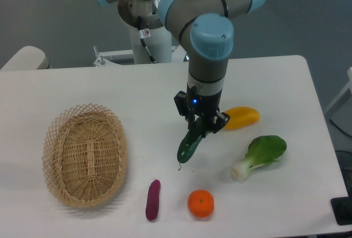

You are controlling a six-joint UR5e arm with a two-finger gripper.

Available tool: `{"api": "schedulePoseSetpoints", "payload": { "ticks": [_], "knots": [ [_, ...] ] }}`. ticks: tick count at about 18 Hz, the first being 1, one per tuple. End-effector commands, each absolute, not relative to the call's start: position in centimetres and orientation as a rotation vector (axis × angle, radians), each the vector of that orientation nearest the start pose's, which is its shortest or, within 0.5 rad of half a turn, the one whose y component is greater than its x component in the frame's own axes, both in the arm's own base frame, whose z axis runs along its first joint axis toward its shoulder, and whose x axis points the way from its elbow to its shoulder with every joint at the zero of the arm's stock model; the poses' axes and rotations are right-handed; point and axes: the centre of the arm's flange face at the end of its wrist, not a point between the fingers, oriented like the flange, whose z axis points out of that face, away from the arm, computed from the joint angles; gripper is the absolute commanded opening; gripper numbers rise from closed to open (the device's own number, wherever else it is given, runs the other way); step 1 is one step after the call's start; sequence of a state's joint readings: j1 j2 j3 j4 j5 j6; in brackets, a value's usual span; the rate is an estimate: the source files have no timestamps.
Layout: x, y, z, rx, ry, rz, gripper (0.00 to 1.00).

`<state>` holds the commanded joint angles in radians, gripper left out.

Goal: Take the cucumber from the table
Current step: 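Lift the gripped cucumber up off the table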

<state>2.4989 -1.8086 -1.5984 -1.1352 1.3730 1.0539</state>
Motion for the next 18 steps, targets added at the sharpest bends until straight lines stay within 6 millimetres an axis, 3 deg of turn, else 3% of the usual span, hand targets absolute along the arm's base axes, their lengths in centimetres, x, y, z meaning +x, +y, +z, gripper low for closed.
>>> {"api": "schedulePoseSetpoints", "payload": {
  "ticks": [18],
  "knots": [
    [-37.78, 48.39, 39.82, -2.863, 0.225, 0.051, 0.28]
  ]
}}
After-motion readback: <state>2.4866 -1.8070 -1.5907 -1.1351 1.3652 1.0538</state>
